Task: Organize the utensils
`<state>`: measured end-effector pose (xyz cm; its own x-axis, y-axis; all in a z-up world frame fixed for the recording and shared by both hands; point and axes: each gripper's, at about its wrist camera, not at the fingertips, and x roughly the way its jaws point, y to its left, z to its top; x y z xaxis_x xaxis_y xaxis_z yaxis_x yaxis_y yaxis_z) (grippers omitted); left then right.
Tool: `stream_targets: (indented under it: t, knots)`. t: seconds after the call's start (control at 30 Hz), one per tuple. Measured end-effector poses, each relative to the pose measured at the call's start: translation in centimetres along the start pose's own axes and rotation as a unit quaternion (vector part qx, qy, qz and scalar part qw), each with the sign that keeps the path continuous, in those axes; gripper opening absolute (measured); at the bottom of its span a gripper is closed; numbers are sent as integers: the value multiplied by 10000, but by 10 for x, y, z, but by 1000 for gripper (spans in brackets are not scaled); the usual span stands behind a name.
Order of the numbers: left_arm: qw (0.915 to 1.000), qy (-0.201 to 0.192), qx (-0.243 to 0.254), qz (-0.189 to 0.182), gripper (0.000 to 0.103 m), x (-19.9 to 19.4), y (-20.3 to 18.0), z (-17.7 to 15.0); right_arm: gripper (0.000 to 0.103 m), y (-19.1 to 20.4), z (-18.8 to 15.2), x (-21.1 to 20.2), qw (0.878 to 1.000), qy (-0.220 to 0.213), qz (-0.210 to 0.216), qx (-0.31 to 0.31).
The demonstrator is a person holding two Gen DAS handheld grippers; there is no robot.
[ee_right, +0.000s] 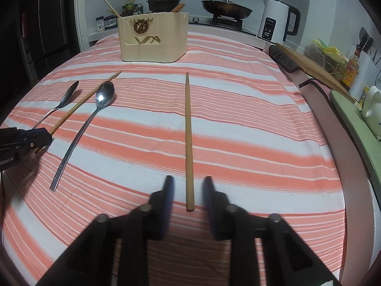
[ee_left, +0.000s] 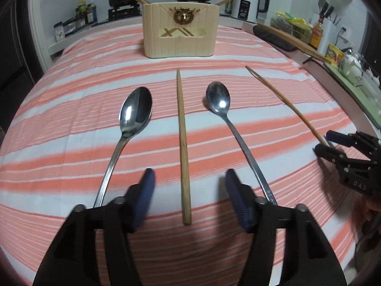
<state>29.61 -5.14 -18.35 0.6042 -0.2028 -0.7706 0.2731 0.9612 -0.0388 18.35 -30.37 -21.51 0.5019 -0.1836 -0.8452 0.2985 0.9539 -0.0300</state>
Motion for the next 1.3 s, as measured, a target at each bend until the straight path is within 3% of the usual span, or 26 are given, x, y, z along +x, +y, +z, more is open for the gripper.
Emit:
stream_targets:
  t: [0.03,0.17,0.33,0.53,1.3]
  knots:
    - [9999,-58,85,48,71,1,-1,2,53,2,1,2,10000,27,22,-46]
    - [9998,110,89,145,72,14,3,5,53,1,4,7,9999,40,97,-11]
    - [9993,214,38,318,90,15,7,0,56,-6,3,9,9994,57,276,186]
    - [9983,380,-187,412,102,3,22,-19,60,-6,3,10,9993,63,298,216]
    - [9986,382,-123,330,102,3,23,-18,62,-7,4,11,9993,72,300,211]
